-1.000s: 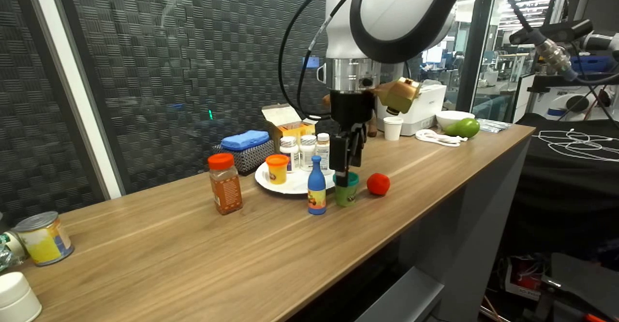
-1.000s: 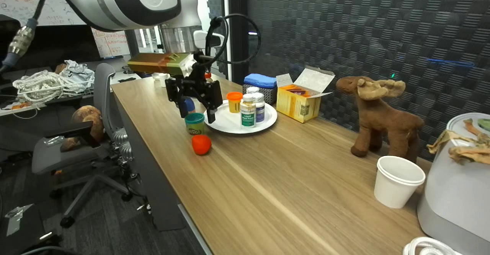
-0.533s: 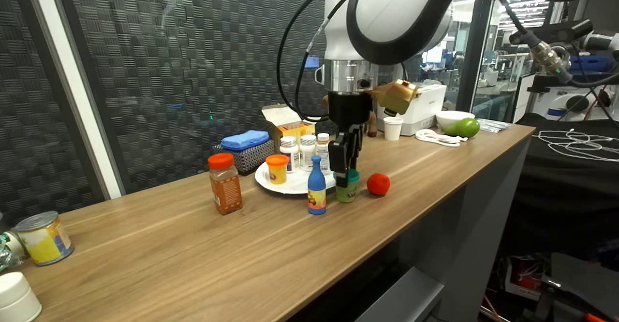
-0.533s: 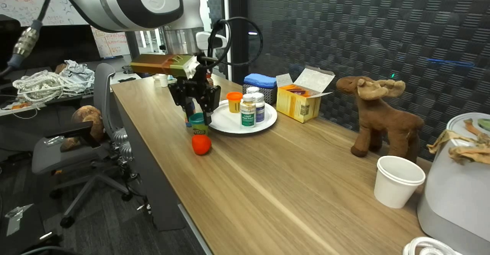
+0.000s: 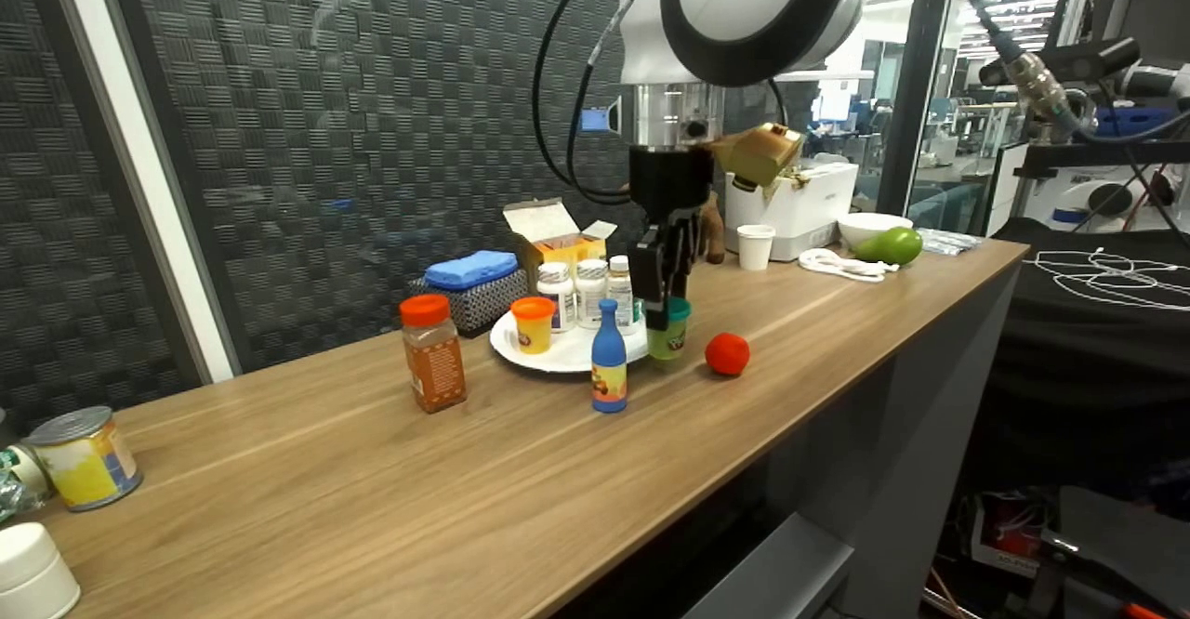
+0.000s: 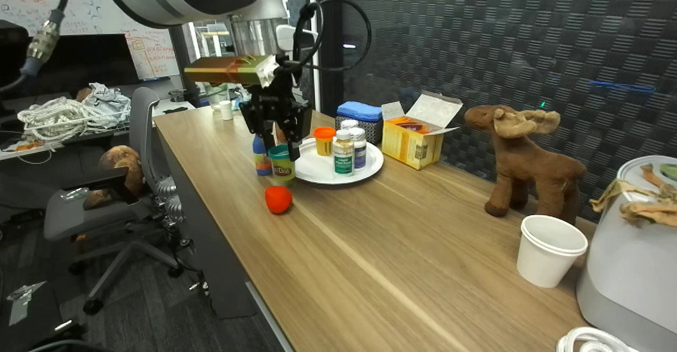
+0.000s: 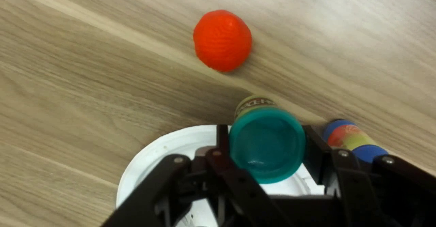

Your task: Put the bottles and the orange object on the plate

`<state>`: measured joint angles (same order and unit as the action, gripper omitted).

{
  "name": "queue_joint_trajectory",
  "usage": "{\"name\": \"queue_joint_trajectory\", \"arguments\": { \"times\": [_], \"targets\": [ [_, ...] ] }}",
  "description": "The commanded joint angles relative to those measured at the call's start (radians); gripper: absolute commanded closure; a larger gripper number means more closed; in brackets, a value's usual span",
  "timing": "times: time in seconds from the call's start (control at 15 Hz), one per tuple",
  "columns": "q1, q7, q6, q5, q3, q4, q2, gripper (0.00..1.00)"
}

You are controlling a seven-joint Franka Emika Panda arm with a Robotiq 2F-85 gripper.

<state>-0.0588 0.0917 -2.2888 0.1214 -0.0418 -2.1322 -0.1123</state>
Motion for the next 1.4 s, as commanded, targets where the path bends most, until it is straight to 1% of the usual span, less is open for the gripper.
{"name": "queue_joint_trajectory", "arguments": {
  "times": [0.0, 0.2, 0.53, 0.87, 1.33],
  "targets": [
    [0.007, -0.017, 0.085, 0.002, 0.005, 0.066, -0.004, 0.71],
    [0.012, -0.006, 0.114, -0.013, 0.005, 0.106, -0.028, 0.71],
    [0.018, 0.01, 0.108, -0.066, 0.001, 0.188, -0.098, 0.71],
    [0.02, 0.016, 0.091, -0.058, 0.003, 0.265, -0.167, 0.71],
    [0.04, 0.042, 0.098, -0.107, -0.004, 0.323, -0.226, 0.71]
  ]
}}
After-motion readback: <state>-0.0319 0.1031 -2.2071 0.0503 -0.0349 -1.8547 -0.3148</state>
